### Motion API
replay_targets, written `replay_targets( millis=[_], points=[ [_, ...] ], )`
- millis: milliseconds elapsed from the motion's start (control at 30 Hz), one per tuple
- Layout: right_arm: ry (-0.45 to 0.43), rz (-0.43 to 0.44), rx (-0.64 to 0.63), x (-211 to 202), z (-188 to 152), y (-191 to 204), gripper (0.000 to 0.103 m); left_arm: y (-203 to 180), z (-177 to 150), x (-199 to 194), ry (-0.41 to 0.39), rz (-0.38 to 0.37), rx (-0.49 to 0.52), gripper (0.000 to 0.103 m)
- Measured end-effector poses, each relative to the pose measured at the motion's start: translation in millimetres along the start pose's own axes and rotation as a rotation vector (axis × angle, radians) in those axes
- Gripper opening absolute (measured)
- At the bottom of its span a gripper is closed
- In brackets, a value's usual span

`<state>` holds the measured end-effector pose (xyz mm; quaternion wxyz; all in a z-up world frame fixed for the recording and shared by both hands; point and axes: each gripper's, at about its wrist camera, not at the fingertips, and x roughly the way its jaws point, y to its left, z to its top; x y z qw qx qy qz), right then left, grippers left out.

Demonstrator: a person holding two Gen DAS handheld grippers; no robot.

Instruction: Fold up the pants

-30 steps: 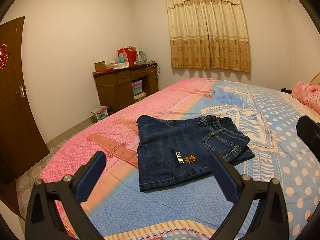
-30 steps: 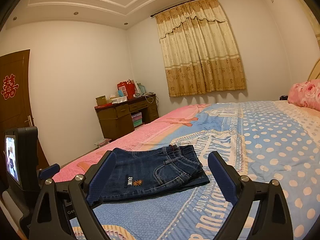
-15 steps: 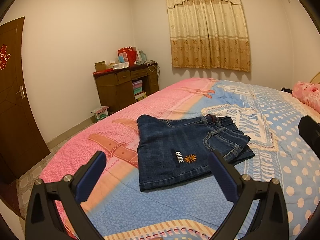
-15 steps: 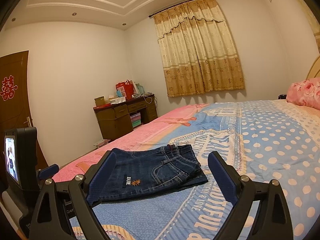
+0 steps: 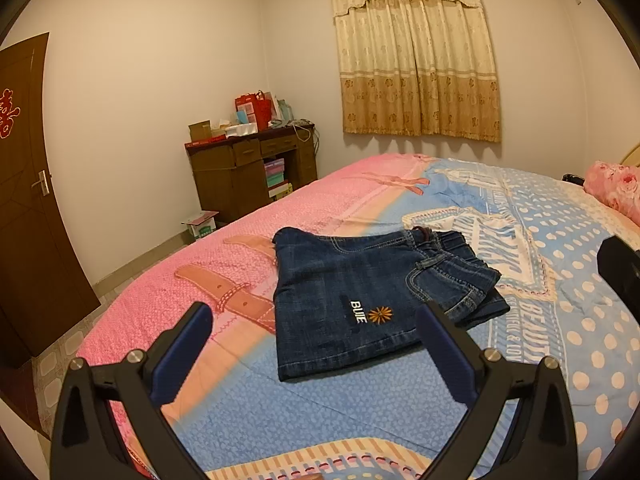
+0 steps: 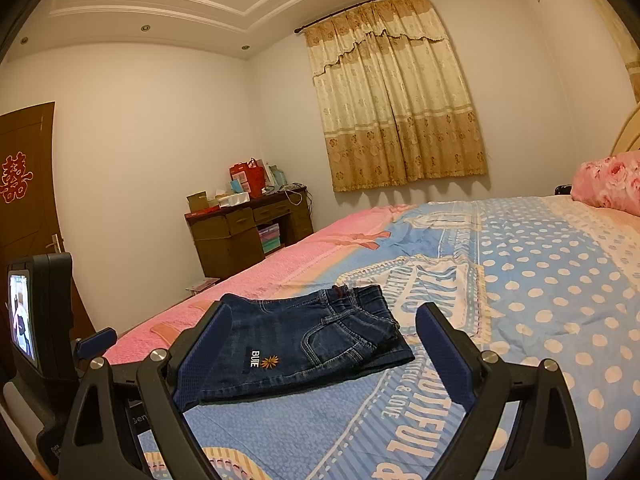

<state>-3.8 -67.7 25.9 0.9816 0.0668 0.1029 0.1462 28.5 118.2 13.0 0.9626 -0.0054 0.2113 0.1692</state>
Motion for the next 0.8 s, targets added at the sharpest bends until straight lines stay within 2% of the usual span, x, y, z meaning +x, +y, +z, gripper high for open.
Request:
replay_targets(
  millis=[400, 533, 667, 800],
  points=[
    [-0.002, -0.004, -0.001, -0.3, -1.2, -0.4, 0.094, -0.7, 0.7, 1.4, -0.002, 0.033, 0.005, 0.103],
    [-0.005, -0.008, -0.003, -0.6, -2.7, 0.5, 0.094, 2.1, 0.5, 3.1, 0.009, 0.01, -0.018, 0.103],
    [-0.002, -0.008, -0.001, 0.1, -2.5, 0.4, 0.094, -1.3, -1.6, 4.2, 0.004, 0.032, 0.003, 0.103],
    [-0.002, -0.009, -0.002, 0.4, -2.7, 0.5, 0.094, -2.4, -1.2, 4.5, 0.013, 0.014, -0.006, 0.103]
  ],
)
